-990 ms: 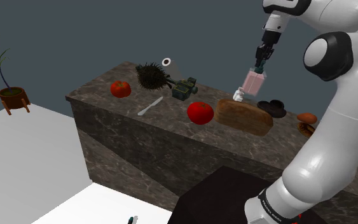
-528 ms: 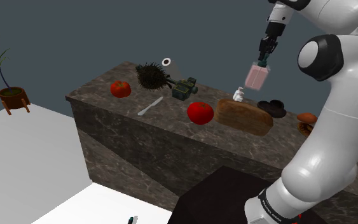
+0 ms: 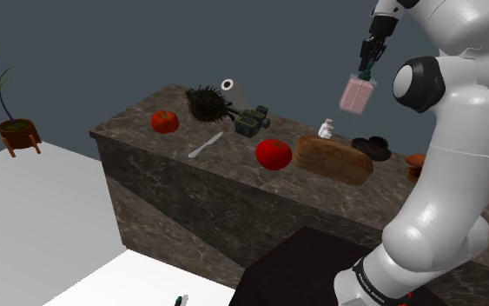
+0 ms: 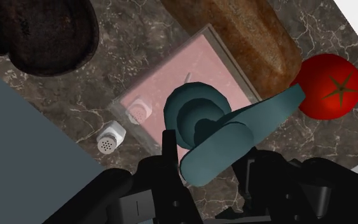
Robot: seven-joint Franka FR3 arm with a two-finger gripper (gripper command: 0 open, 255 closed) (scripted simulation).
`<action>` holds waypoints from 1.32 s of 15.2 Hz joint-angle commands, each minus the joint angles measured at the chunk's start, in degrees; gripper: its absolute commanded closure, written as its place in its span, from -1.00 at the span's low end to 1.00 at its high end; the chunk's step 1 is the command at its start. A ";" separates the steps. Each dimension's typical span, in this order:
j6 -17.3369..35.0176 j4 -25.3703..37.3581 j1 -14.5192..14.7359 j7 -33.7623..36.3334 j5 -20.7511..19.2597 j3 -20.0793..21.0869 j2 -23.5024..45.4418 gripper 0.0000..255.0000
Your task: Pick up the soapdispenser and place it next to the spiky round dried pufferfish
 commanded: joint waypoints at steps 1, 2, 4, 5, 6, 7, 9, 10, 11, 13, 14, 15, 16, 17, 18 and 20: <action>-3.74 6.64 -2.19 -0.16 1.63 0.22 2.96 1.00; -3.96 7.06 -2.36 -0.15 1.72 0.28 3.14 1.00; -1.41 0.45 2.23 2.59 -0.13 0.40 -0.99 1.00; -0.52 -1.96 4.14 4.05 -0.81 0.60 -2.60 1.00; 0.22 -4.01 5.87 5.54 -1.39 0.90 -4.01 1.00; 0.84 -5.78 7.46 7.06 -1.90 1.27 -5.26 1.00; 1.84 -8.65 10.34 10.12 -2.68 2.10 -7.36 1.00; 2.24 -9.82 11.65 11.66 -2.97 2.56 -8.24 1.00; 2.59 -10.82 12.90 13.19 -3.21 3.02 -9.01 1.00; 3.14 -12.41 15.21 16.24 -3.52 4.02 -10.25 1.00; 3.36 -13.01 16.27 17.75 -3.61 4.55 -10.74 1.00; 3.55 -13.49 17.31 19.25 -3.65 5.07 -11.13 1.00; 3.70 -13.86 18.31 20.73 -3.65 5.59 -11.43 1.00; 3.83 -14.11 19.27 22.20 -3.61 6.10 -11.65 1.00; 3.92 -14.25 20.18 23.66 -3.54 6.64 -11.79 1.00; 4.03 -14.20 21.92 26.54 -3.31 7.70 -11.81 1.00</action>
